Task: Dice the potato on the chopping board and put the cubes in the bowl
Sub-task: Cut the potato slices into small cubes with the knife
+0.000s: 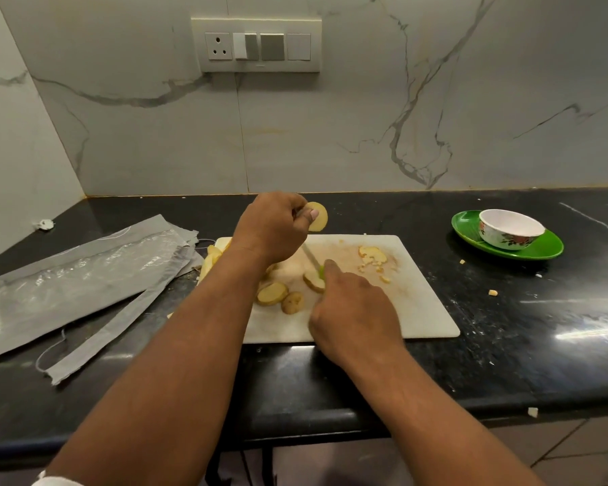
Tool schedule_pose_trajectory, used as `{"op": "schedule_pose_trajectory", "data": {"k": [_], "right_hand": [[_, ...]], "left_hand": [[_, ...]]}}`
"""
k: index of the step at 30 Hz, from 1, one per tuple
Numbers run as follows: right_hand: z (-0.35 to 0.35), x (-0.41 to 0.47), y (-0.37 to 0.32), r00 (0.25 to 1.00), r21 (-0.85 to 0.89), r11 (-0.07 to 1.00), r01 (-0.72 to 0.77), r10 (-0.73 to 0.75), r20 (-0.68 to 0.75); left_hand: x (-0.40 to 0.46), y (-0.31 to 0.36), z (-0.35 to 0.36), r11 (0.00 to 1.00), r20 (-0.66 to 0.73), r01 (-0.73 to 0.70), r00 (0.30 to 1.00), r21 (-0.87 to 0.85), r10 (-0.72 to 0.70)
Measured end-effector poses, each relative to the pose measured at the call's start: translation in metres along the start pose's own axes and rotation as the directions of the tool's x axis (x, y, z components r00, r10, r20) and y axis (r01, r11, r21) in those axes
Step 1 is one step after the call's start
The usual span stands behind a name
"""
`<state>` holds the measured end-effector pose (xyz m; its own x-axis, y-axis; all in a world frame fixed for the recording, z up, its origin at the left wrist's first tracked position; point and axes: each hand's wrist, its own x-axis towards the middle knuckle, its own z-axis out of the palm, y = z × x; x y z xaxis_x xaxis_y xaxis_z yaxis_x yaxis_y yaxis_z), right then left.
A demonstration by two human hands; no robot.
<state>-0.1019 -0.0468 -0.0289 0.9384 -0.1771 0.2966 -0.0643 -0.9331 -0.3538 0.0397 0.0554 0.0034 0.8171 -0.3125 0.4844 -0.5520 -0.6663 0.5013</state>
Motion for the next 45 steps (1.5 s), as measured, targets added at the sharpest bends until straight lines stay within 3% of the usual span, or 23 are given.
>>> {"op": "schedule_pose_trajectory", "data": {"k": [6, 18, 25, 29, 34, 38, 41, 45], "right_hand": [[-0.012, -0.046, 0.024, 0.994, -0.123, 0.988, -0.095, 0.100, 0.033], [0.002, -0.057, -0.023, 0.992, -0.060, 0.998, 0.020, -0.012, 0.127], [-0.003, -0.046, 0.011, 1.000, -0.075, 0.997, -0.014, 0.015, 0.015], [-0.015, -0.033, 0.043, 0.990, -0.181, 0.973, -0.141, 0.141, -0.013], [-0.025, -0.017, 0.056, 0.982, -0.196, 0.962, -0.190, 0.187, -0.033], [-0.026, -0.011, 0.054, 0.985, -0.176, 0.969, -0.171, 0.166, -0.043], [-0.026, -0.009, 0.050, 0.992, -0.164, 0.979, -0.123, 0.120, -0.032], [-0.025, -0.005, 0.049, 0.997, -0.165, 0.983, -0.079, 0.077, -0.017]], "left_hand": [[0.002, -0.002, 0.003, 1.000, 0.039, 0.014, 0.999, -0.009, -0.014], [-0.002, 0.004, 0.004, 0.997, 0.013, 0.020, 1.000, -0.069, -0.019], [-0.006, 0.012, 0.021, 0.994, 0.103, 0.076, 0.992, -0.081, -0.067], [-0.005, 0.017, 0.028, 0.995, 0.144, 0.102, 0.984, 0.019, -0.104], [-0.006, 0.016, 0.021, 0.961, 0.352, 0.099, 0.917, 0.256, -0.188], [-0.004, 0.014, 0.016, 0.925, 0.361, 0.063, 0.909, 0.375, -0.208], [-0.003, 0.012, 0.017, 0.898, 0.438, 0.026, 0.867, 0.439, -0.239], [-0.002, 0.013, 0.024, 0.927, 0.434, 0.054, 0.873, 0.371, -0.224]]}}
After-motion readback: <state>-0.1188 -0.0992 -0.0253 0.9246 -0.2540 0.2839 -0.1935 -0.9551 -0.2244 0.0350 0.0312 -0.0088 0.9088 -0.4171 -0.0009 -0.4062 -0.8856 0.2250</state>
